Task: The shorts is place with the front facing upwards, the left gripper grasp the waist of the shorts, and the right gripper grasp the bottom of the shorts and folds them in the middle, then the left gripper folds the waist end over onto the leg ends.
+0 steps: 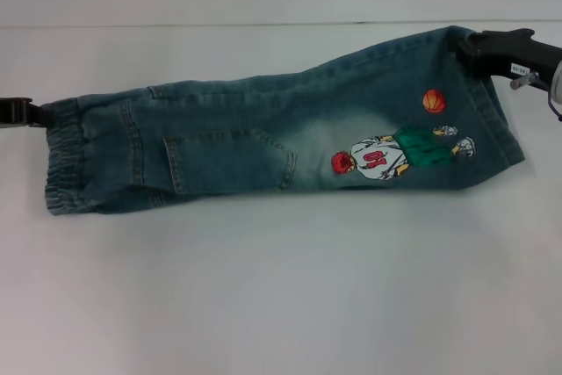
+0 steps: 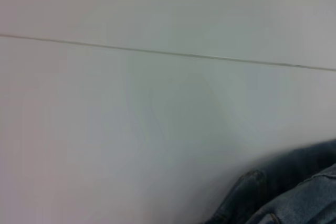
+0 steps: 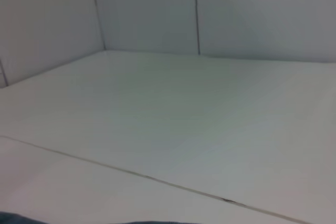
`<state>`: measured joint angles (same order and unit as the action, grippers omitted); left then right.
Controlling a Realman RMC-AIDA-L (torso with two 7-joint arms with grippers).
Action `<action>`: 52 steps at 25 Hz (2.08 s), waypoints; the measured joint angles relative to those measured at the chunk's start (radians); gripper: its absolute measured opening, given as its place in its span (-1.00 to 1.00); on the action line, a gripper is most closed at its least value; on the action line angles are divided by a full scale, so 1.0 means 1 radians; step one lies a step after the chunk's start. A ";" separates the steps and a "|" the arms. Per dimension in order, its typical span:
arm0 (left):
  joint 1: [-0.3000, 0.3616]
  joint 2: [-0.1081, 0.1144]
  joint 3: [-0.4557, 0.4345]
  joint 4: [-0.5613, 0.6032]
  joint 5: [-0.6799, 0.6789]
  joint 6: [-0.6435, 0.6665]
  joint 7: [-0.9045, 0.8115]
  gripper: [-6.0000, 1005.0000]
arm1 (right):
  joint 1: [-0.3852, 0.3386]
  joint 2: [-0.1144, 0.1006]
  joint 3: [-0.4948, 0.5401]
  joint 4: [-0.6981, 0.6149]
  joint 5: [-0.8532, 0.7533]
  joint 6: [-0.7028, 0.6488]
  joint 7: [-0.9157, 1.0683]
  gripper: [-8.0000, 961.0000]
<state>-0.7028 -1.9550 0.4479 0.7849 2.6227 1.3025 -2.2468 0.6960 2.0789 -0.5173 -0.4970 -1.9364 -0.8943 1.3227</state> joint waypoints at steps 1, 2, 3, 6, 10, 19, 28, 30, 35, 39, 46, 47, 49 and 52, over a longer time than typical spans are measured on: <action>0.000 0.000 0.000 0.000 0.001 0.000 0.000 -0.94 | 0.000 0.001 0.001 -0.002 0.000 -0.001 -0.002 -0.91; -0.001 0.000 0.000 0.000 0.001 0.000 0.000 -0.94 | 0.001 0.002 0.003 -0.002 0.001 0.000 -0.002 -0.91; -0.001 0.000 0.000 0.000 0.001 0.000 0.000 -0.94 | 0.001 0.002 0.006 -0.003 0.005 0.003 -0.002 -0.91; -0.002 0.000 0.000 0.001 -0.001 -0.001 0.000 -0.94 | -0.001 0.002 0.009 -0.003 0.037 0.010 -0.011 -0.90; -0.005 0.000 0.000 0.001 -0.002 -0.004 0.000 -0.94 | -0.001 -0.005 -0.001 0.005 0.064 0.029 -0.014 -0.89; -0.007 -0.013 0.035 -0.006 -0.003 -0.043 0.001 -0.94 | 0.022 0.003 -0.070 0.044 0.062 0.136 -0.012 -0.87; -0.008 -0.020 0.041 -0.010 -0.003 -0.052 0.003 -0.93 | 0.038 0.005 -0.090 0.070 0.067 0.177 -0.013 -0.85; -0.007 -0.022 0.042 -0.012 -0.003 -0.061 0.004 -0.92 | 0.040 0.006 -0.088 0.071 0.067 0.185 -0.013 -0.85; -0.007 -0.024 0.034 -0.014 -0.013 -0.071 -0.013 -0.92 | 0.043 0.008 -0.092 0.076 0.067 0.208 -0.009 -0.83; -0.009 -0.024 0.039 -0.022 -0.023 -0.077 -0.021 -0.75 | 0.046 0.007 -0.096 0.079 0.067 0.200 -0.007 -0.82; -0.021 -0.019 0.046 -0.046 -0.018 -0.080 -0.028 -0.37 | 0.061 0.007 -0.109 0.101 0.066 0.215 -0.003 -0.81; -0.021 -0.019 0.047 -0.046 -0.018 -0.080 -0.028 -0.31 | 0.062 0.007 -0.110 0.102 0.066 0.218 0.001 -0.80; -0.021 -0.019 0.049 -0.046 -0.018 -0.080 -0.028 -0.17 | 0.063 0.007 -0.112 0.103 0.066 0.222 0.009 -0.61; -0.019 -0.020 0.050 -0.044 -0.018 -0.077 -0.028 0.04 | 0.061 0.003 -0.114 0.101 0.064 0.222 0.030 -0.31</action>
<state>-0.7218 -1.9749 0.4979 0.7408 2.6045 1.2254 -2.2745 0.7570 2.0824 -0.6308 -0.3956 -1.8727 -0.6724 1.3526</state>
